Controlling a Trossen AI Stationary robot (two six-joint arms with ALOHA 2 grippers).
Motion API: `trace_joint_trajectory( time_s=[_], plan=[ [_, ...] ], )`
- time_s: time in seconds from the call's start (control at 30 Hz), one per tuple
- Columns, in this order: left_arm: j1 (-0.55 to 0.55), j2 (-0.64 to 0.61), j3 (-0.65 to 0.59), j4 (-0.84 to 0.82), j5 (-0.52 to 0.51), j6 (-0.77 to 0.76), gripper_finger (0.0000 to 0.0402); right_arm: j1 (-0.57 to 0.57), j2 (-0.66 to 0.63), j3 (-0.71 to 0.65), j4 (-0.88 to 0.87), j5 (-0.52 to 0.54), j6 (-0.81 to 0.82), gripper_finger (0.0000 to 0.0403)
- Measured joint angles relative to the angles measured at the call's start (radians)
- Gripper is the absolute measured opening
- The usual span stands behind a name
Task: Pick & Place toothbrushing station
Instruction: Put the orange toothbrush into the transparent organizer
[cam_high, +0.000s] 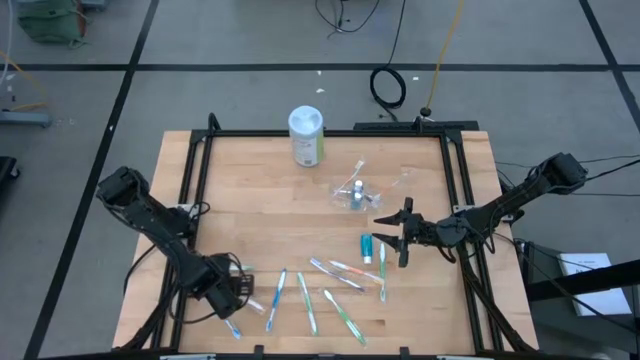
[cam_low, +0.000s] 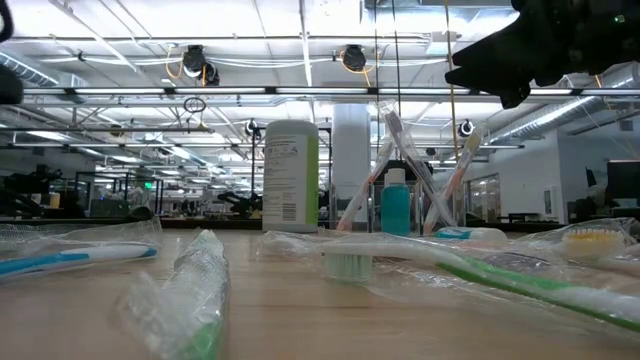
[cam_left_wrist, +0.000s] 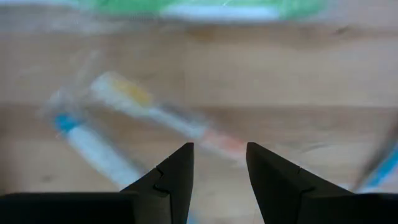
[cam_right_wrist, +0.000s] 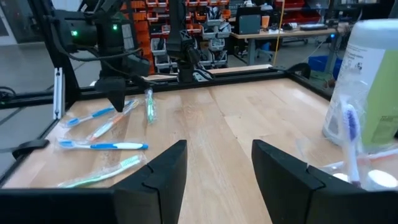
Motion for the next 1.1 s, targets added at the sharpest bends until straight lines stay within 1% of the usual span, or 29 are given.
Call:
trace_joint_trajectory(
  time_s=[0.07,0.13,0.17,0.27,0.33,0.47,0.53,0.6,0.7,0.73,0.8,0.9,0.93,0.97,1.1],
  plan=[
    [0.011,0.009,0.001,-0.002,-0.035,-0.001,0.0154,0.000,0.000,0.000,0.006,0.001,-0.050,0.0171],
    [0.022,0.027,0.000,0.007,-0.034,-0.002,0.0154,0.000,0.000,0.000,0.011,0.002,-0.107,0.0171],
    [0.025,0.033,-0.001,0.022,-0.012,-0.002,0.0154,0.000,0.000,0.000,0.012,0.002,-0.132,0.0171],
    [0.025,0.050,0.000,0.090,0.118,0.002,0.0154,0.000,0.000,0.000,0.028,0.002,-0.189,0.0171],
    [0.024,0.063,0.001,0.104,0.168,0.011,0.0154,0.000,0.000,0.000,0.048,0.002,-0.208,0.0171],
    [0.013,0.071,0.000,0.093,0.189,0.012,0.0154,0.000,0.000,0.000,0.063,0.003,-0.229,0.0171],
    [0.012,0.071,0.000,0.089,0.182,0.078,0.0154,-0.008,0.000,0.000,0.072,0.002,-0.229,0.0171],
    [0.013,0.067,0.000,0.078,0.154,0.161,0.0154,-0.022,0.000,0.000,0.071,0.002,-0.228,0.0171],
    [0.014,0.061,0.001,0.081,0.116,0.181,0.0154,-0.047,0.000,0.000,0.070,0.003,-0.220,0.0171],
    [0.013,0.061,0.001,0.080,0.085,0.201,0.0154,-0.055,0.000,0.000,0.070,0.003,-0.218,0.0171],
    [0.013,0.061,0.001,0.075,-0.022,0.281,0.0154,-0.071,0.000,0.000,0.070,0.003,-0.218,0.0171],
    [0.020,0.061,0.001,0.082,-0.238,0.450,0.0154,-0.088,0.000,0.000,0.070,0.002,-0.218,0.0171],
    [0.029,0.061,0.003,0.084,-0.278,0.477,0.0154,-0.092,0.000,0.000,0.070,0.002,-0.218,0.0171],
    [0.041,0.061,0.008,0.084,-0.294,0.508,0.0154,-0.097,0.000,0.000,0.069,0.001,-0.218,0.0171],
    [0.076,0.061,0.046,0.079,-0.283,0.655,0.0154,-0.108,0.000,0.000,0.069,0.000,-0.218,0.0171]
  ],
)
